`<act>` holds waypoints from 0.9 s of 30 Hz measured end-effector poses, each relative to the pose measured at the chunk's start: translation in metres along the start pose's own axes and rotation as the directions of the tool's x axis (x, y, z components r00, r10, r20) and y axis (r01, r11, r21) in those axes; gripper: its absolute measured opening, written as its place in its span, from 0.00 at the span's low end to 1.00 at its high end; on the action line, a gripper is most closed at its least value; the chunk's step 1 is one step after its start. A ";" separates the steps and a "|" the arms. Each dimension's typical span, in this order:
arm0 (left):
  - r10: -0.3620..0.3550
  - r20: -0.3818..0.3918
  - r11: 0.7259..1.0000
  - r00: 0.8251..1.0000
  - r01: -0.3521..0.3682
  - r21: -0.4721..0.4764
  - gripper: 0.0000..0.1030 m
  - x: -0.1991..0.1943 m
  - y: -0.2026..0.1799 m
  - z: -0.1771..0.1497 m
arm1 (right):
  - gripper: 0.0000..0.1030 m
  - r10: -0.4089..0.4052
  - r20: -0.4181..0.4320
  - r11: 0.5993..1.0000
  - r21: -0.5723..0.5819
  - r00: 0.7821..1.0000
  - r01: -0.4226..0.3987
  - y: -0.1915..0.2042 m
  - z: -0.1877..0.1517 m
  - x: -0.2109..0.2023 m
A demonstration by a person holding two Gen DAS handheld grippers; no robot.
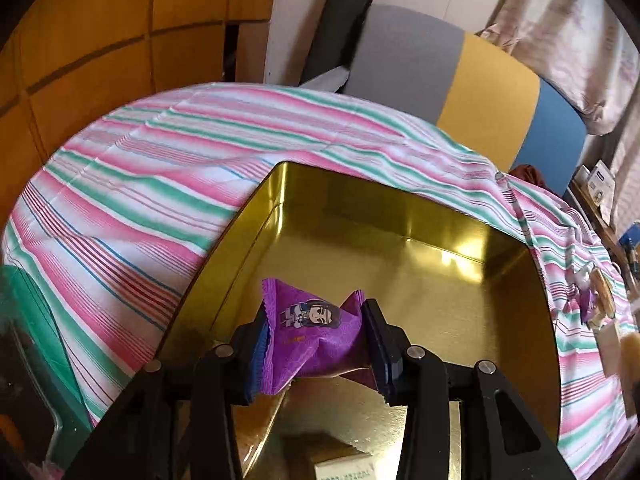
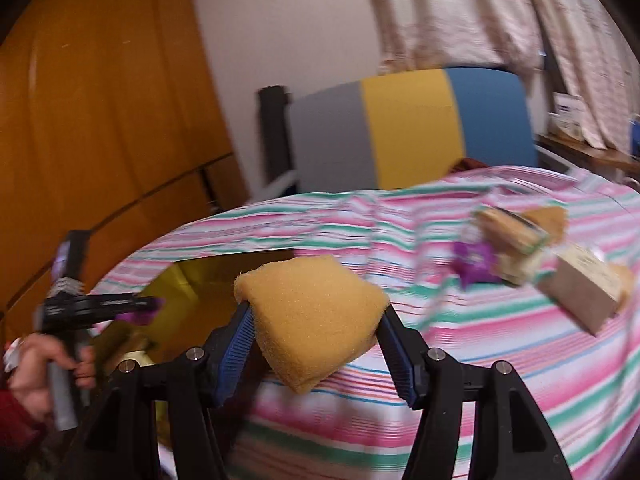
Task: Organize objects
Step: 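Carry the purple packet into the tin and release while right tool carries sponge cake, then lower the sponge cake into the gold tin and open the right tool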
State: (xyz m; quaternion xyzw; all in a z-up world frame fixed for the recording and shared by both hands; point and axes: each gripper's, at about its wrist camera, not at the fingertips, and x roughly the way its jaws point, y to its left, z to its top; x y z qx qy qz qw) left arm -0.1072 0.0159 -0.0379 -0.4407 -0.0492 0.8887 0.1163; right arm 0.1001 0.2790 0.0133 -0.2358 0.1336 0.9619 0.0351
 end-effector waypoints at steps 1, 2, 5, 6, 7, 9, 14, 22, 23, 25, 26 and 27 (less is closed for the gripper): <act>-0.008 -0.017 1.000 1.000 0.008 -0.018 0.42 0.003 0.003 0.002 | 0.60 0.020 -0.004 1.000 -0.012 1.000 -0.020 0.008 0.001 0.000; -0.009 -0.029 0.999 1.000 0.008 -0.035 0.42 0.004 0.006 0.004 | 0.60 0.043 -0.011 0.999 -0.025 0.999 -0.043 0.017 0.001 0.001; 0.022 -0.029 0.998 0.999 -0.024 -0.061 0.43 0.009 0.014 0.010 | 0.60 0.085 -0.028 0.995 -0.046 0.996 -0.086 0.034 -0.001 0.001; 0.036 -0.024 0.997 0.999 -0.038 -0.069 0.49 0.009 0.016 0.012 | 0.60 0.107 -0.042 0.993 -0.055 0.993 -0.109 0.041 -0.002 0.002; 0.041 -0.019 0.996 0.999 -0.042 -0.074 0.60 0.008 0.017 0.013 | 0.60 0.117 -0.052 0.991 -0.062 0.992 -0.120 0.046 -0.003 0.003; 0.037 0.006 0.996 0.999 -0.036 -0.084 0.76 0.002 0.021 0.013 | 0.60 0.130 -0.075 0.988 -0.079 0.989 -0.135 0.056 -0.006 0.005; 0.028 0.105 0.995 0.994 -0.018 -0.097 0.91 -0.027 0.022 0.003 | 0.60 0.160 -0.131 0.977 -0.120 0.978 -0.176 0.075 -0.015 0.016; 0.108 0.205 0.982 0.973 -0.072 -0.176 1.00 -0.073 0.041 -0.022 | 0.60 0.178 -0.229 0.962 -0.166 0.957 -0.218 0.100 -0.025 0.038; 0.114 0.204 0.979 0.972 -0.075 -0.190 1.00 -0.074 0.044 -0.023 | 0.60 0.176 -0.239 0.961 -0.167 0.955 -0.219 0.101 -0.025 0.041; 0.116 0.192 0.973 0.975 -0.072 -0.220 1.00 -0.079 0.052 -0.020 | 0.60 0.171 -0.266 0.961 -0.167 0.949 -0.220 0.105 -0.027 0.049; 0.120 0.192 0.970 0.974 -0.074 -0.232 1.00 -0.082 0.055 -0.019 | 0.60 0.171 -0.275 0.961 -0.167 0.946 -0.222 0.107 -0.027 0.051; 0.128 0.198 0.967 0.972 -0.078 -0.244 1.00 -0.085 0.058 -0.018 | 0.60 0.169 -0.287 0.959 -0.171 0.943 -0.224 0.111 -0.027 0.055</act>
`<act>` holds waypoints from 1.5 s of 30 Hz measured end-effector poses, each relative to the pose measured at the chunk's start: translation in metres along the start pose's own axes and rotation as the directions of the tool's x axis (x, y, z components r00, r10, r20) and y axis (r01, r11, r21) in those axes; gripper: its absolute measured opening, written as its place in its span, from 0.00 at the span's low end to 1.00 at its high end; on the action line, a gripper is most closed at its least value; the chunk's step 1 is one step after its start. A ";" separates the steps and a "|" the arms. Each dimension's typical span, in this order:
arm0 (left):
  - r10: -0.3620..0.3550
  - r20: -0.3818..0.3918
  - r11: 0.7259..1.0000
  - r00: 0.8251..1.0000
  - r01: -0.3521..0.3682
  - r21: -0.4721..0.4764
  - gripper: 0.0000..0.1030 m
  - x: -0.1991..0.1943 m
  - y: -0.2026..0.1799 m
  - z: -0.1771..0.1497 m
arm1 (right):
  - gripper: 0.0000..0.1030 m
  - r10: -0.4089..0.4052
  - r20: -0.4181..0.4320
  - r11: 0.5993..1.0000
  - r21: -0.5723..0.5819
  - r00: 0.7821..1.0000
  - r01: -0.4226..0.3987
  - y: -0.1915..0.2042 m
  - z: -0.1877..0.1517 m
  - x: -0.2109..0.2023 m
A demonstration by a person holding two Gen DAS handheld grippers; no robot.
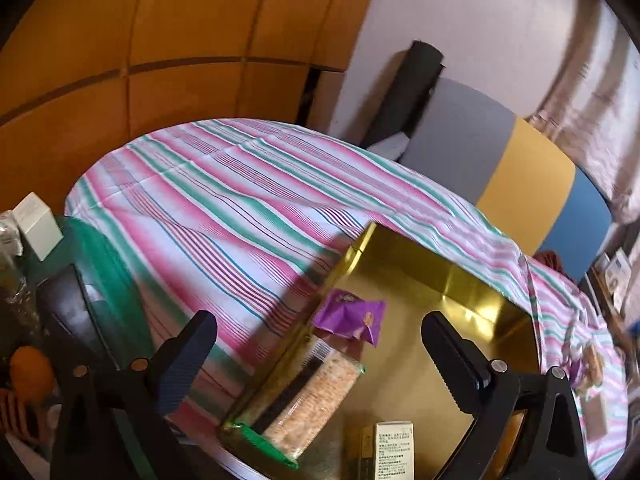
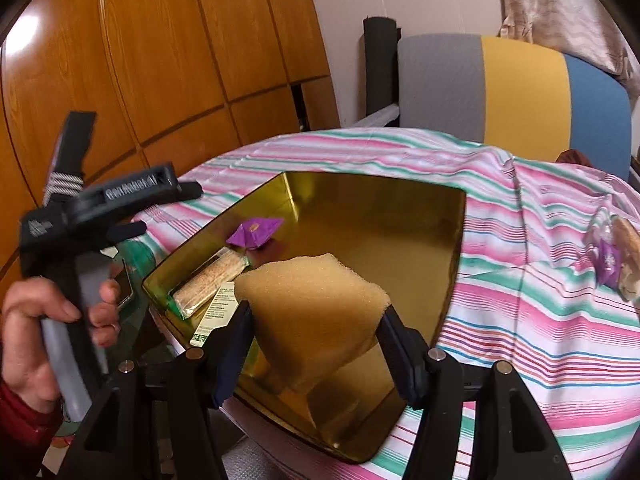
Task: Organize objects
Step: 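Lower the sponge cake into the gold tin and open the right tool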
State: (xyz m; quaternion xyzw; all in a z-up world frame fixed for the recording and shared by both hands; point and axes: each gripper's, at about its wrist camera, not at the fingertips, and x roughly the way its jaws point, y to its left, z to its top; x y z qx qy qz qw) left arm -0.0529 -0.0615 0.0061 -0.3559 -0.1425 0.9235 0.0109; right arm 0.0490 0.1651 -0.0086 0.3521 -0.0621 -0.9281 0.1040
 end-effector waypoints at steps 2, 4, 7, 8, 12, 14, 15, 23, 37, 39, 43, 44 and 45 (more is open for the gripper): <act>0.018 0.022 1.000 1.000 -0.018 -0.011 1.00 -0.005 0.003 0.004 | 0.61 -0.003 -0.014 1.000 -0.012 1.000 0.003 0.007 -0.001 0.001; 0.031 0.039 0.999 0.999 -0.030 -0.019 1.00 -0.011 0.004 0.006 | 0.61 -0.011 -0.025 1.000 -0.029 1.000 0.010 0.012 0.001 0.007; 0.023 0.053 1.000 0.998 -0.022 -0.023 1.00 -0.019 0.002 0.008 | 0.61 -0.021 -0.047 0.999 -0.040 0.999 0.020 0.018 0.005 0.017; 0.020 0.055 1.000 0.998 -0.018 -0.022 1.00 -0.021 0.001 0.008 | 0.61 -0.032 -0.056 0.999 -0.043 0.998 0.030 0.020 0.006 0.021; 0.010 0.062 1.000 0.998 -0.009 -0.018 1.00 -0.026 -0.003 0.008 | 0.64 0.014 -0.110 1.000 -0.014 0.994 -0.016 0.023 0.006 0.035; 0.001 0.057 1.000 0.998 0.000 -0.019 1.00 -0.026 -0.003 0.008 | 0.67 0.035 -0.119 0.999 0.004 0.992 -0.035 0.023 0.004 0.034; 0.000 0.056 1.000 0.998 0.001 -0.020 1.00 -0.026 -0.004 0.008 | 0.68 0.036 -0.119 0.999 0.008 0.992 -0.035 0.022 0.002 0.032; -0.001 0.058 1.000 0.998 0.002 -0.016 1.00 -0.029 -0.008 0.006 | 0.69 0.002 -0.151 0.998 0.066 0.989 0.008 0.010 -0.003 0.034; 0.005 0.055 1.000 0.998 -0.004 -0.013 1.00 -0.030 -0.011 0.004 | 0.77 -0.035 -0.116 0.998 0.045 0.993 0.040 0.010 0.006 0.029; 0.007 0.062 1.000 0.998 -0.006 -0.013 1.00 -0.032 -0.011 0.005 | 0.77 -0.110 -0.102 0.994 -0.010 0.989 0.110 0.015 0.008 0.026; 0.006 0.067 1.000 0.998 -0.004 -0.029 1.00 -0.034 -0.008 0.007 | 0.77 -0.085 -0.100 0.996 0.021 0.991 0.087 0.010 0.016 0.023; 0.006 0.066 0.999 0.998 -0.004 -0.032 1.00 -0.034 -0.007 0.007 | 0.77 -0.156 -0.102 0.988 -0.037 0.982 0.153 0.015 0.015 0.025; 0.004 0.064 0.999 0.998 -0.002 -0.033 1.00 -0.034 -0.007 0.007 | 0.77 -0.234 -0.096 0.968 -0.118 0.968 0.222 0.022 0.016 0.027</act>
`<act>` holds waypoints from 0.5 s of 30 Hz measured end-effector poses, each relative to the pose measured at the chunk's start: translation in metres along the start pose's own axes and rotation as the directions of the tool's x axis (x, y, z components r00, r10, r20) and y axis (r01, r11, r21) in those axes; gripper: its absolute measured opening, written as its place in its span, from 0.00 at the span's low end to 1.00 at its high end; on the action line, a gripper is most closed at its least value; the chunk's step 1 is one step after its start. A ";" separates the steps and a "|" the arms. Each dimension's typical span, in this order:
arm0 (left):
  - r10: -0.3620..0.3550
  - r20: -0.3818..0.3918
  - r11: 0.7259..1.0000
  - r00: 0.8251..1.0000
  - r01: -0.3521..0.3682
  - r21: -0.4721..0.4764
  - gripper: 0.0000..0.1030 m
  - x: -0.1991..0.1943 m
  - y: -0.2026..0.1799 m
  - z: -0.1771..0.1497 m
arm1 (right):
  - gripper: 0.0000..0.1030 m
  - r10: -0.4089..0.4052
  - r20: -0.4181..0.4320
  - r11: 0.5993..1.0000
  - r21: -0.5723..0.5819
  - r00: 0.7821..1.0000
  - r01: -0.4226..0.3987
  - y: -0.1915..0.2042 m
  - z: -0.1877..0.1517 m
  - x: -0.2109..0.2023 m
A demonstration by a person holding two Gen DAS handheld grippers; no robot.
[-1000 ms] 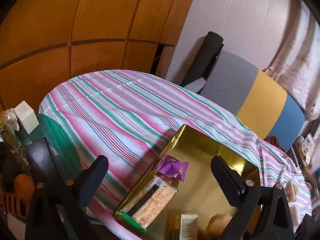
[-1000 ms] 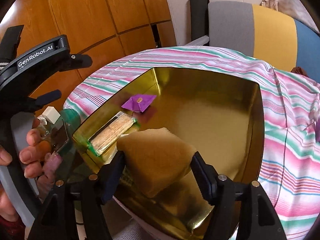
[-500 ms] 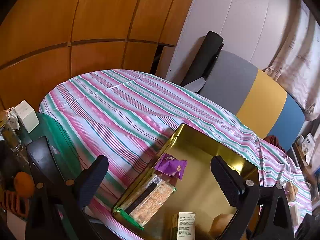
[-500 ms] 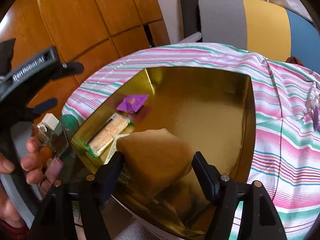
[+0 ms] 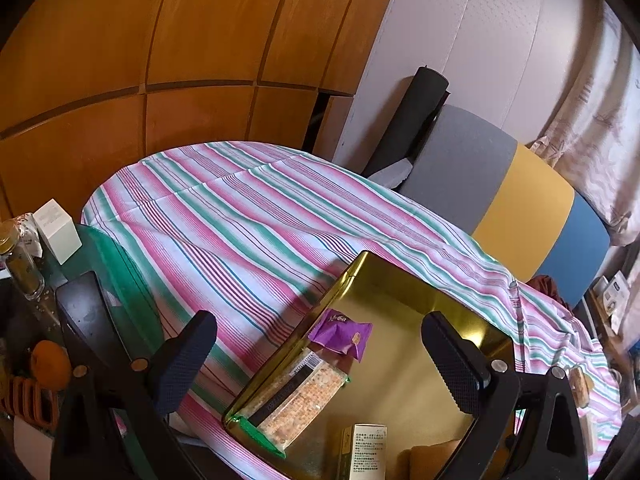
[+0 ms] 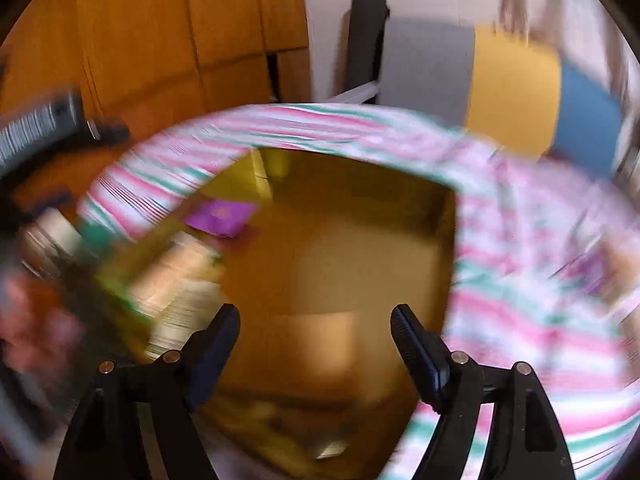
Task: Organize objects
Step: 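Lower the sponge cake into the gold tin and open the right tool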
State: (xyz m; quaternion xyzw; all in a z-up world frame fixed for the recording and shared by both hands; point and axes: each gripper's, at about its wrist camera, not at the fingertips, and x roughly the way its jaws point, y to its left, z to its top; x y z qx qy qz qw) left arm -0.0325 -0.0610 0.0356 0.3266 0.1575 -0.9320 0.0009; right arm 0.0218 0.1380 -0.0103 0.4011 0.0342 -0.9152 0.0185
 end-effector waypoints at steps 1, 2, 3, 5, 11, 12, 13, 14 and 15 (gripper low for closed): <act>-0.004 -0.004 1.000 1.000 0.004 0.001 1.00 0.000 0.000 0.001 | 0.76 -0.015 -0.005 1.000 -0.023 1.000 0.015 0.002 0.001 0.000; -0.005 -0.003 1.000 1.000 0.005 0.003 1.00 0.000 -0.001 0.001 | 0.76 -0.020 -0.015 0.999 -0.030 1.000 0.020 0.002 0.002 0.001; -0.003 0.002 1.000 1.000 0.003 0.004 1.00 -0.002 -0.001 0.001 | 0.76 -0.026 -0.030 0.999 -0.031 0.999 0.025 0.002 0.004 0.002; -0.002 0.005 1.000 1.000 0.002 0.006 1.00 -0.003 -0.002 0.002 | 0.76 -0.027 -0.077 0.998 -0.062 0.997 0.022 0.006 0.007 0.007; -0.019 0.017 1.000 1.000 0.019 0.000 1.00 -0.012 -0.003 0.005 | 0.75 0.050 -0.137 0.991 -0.119 0.989 -0.067 0.035 0.004 0.025; -0.019 0.023 1.000 1.000 0.019 -0.002 1.00 -0.013 -0.003 0.007 | 0.76 0.074 -0.153 0.989 -0.117 0.985 -0.093 0.042 0.007 0.032; -0.019 0.028 1.000 0.999 0.019 -0.003 1.00 -0.015 -0.003 0.008 | 0.77 0.084 -0.155 0.988 -0.117 0.984 -0.103 0.046 0.007 0.036; -0.018 0.031 1.000 0.999 0.018 -0.005 1.00 -0.017 -0.002 0.009 | 0.77 0.084 -0.145 0.987 -0.123 0.986 -0.102 0.052 0.010 0.040; -0.016 0.034 1.000 0.999 0.017 -0.007 1.00 -0.018 -0.001 0.010 | 0.77 0.092 -0.133 0.986 -0.128 0.987 -0.110 0.056 0.014 0.041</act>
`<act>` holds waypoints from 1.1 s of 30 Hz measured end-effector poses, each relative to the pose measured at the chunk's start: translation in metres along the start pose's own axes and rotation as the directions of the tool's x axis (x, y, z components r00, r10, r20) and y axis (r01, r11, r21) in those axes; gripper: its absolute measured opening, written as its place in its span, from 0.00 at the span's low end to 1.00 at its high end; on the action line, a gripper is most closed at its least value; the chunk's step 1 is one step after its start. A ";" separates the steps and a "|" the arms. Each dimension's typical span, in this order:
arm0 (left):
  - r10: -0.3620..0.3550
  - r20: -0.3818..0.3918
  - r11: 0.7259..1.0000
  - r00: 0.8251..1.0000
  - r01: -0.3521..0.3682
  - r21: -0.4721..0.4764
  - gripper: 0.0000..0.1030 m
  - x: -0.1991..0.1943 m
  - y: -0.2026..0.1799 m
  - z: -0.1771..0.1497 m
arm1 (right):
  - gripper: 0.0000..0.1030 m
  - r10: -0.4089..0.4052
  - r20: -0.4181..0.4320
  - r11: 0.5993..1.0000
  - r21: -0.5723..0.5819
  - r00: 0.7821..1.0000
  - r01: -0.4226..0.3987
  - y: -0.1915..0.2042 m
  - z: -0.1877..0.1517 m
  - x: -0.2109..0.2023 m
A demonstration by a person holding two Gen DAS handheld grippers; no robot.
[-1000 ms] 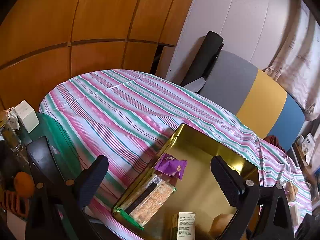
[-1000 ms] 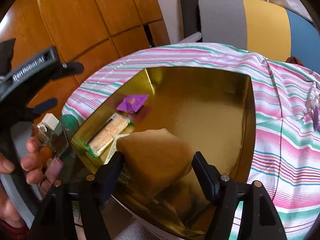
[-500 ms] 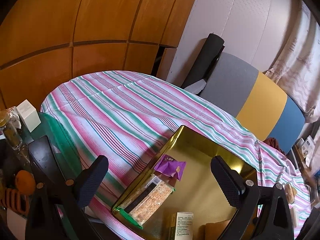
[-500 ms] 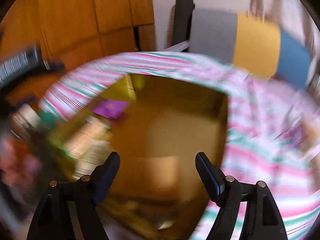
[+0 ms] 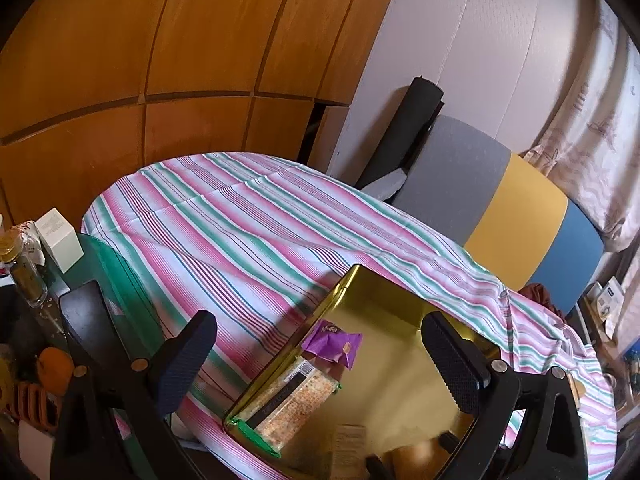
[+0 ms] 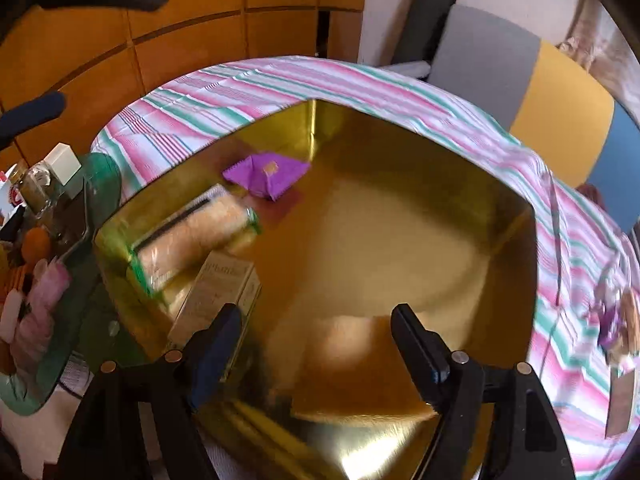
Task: Organize objects
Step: 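Lower the sponge cake into the gold tin and open the right tool, then grasp another yellow sponge cake with the right tool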
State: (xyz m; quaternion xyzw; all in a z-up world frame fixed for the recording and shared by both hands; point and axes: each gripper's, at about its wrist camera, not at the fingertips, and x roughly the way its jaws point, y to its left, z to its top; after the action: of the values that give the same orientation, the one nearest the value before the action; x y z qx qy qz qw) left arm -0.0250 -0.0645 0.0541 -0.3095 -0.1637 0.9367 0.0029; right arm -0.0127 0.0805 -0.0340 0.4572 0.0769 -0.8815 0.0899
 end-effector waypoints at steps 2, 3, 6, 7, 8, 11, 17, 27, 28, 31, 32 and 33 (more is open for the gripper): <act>0.003 0.013 1.000 1.000 -0.003 -0.011 1.00 -0.003 0.002 0.001 | 0.75 0.085 0.034 0.996 0.018 0.996 -0.086 0.001 0.007 -0.001; 0.005 0.012 1.000 1.000 -0.004 -0.012 1.00 -0.003 0.003 0.001 | 0.74 0.143 0.048 0.988 0.047 0.989 -0.145 -0.001 0.009 -0.003; 0.009 0.005 1.000 1.000 -0.009 -0.014 1.00 -0.002 0.004 0.001 | 0.74 0.177 0.100 0.972 0.136 0.979 -0.190 -0.015 0.007 -0.018; 0.011 0.003 1.000 1.000 -0.011 -0.015 1.00 -0.002 0.004 0.001 | 0.74 0.176 0.124 0.969 0.152 0.977 -0.194 -0.023 0.004 -0.025; 0.010 -0.003 1.000 1.000 -0.010 -0.014 1.00 0.000 0.004 0.000 | 0.74 0.164 0.146 0.967 0.172 0.976 -0.188 -0.032 -0.001 -0.033; -0.009 -0.028 1.000 1.000 0.009 -0.003 1.00 0.004 -0.003 -0.007 | 0.74 0.125 0.187 0.961 0.220 0.974 -0.165 -0.051 -0.010 -0.047; -0.108 -0.071 0.991 0.992 0.113 0.071 1.00 0.006 -0.034 -0.029 | 0.74 0.011 0.263 0.938 0.331 0.965 -0.101 -0.097 -0.032 -0.072; -0.288 -0.218 0.912 0.932 0.337 0.234 1.00 -0.002 -0.106 -0.078 | 0.74 -0.172 0.224 0.859 0.511 0.959 0.035 -0.177 -0.094 -0.093; -0.308 -0.242 0.896 0.920 0.366 0.253 1.00 -0.004 -0.116 -0.087 | 0.74 -0.191 0.207 0.848 0.528 0.960 0.055 -0.186 -0.103 -0.091; -0.337 -0.294 0.854 0.895 0.421 0.305 1.00 -0.010 -0.139 -0.105 | 0.74 -0.229 0.149 0.821 0.560 0.962 0.109 -0.208 -0.130 -0.088; -0.344 -0.309 0.840 0.887 0.437 0.321 1.00 -0.012 -0.146 -0.111 | 0.74 -0.240 0.139 0.813 0.570 0.961 0.120 -0.215 -0.139 -0.089; -0.349 -0.326 0.825 0.879 0.453 0.338 1.00 -0.014 -0.155 -0.118 | 0.74 -0.252 0.129 0.803 0.581 0.959 0.133 -0.223 -0.148 -0.090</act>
State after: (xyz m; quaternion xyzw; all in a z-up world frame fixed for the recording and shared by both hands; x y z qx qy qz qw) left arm 0.0398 0.1164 0.0209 -0.3758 -0.0265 0.8811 0.2857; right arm 0.1046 0.3373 -0.0331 0.3622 -0.1514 -0.9100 -0.1332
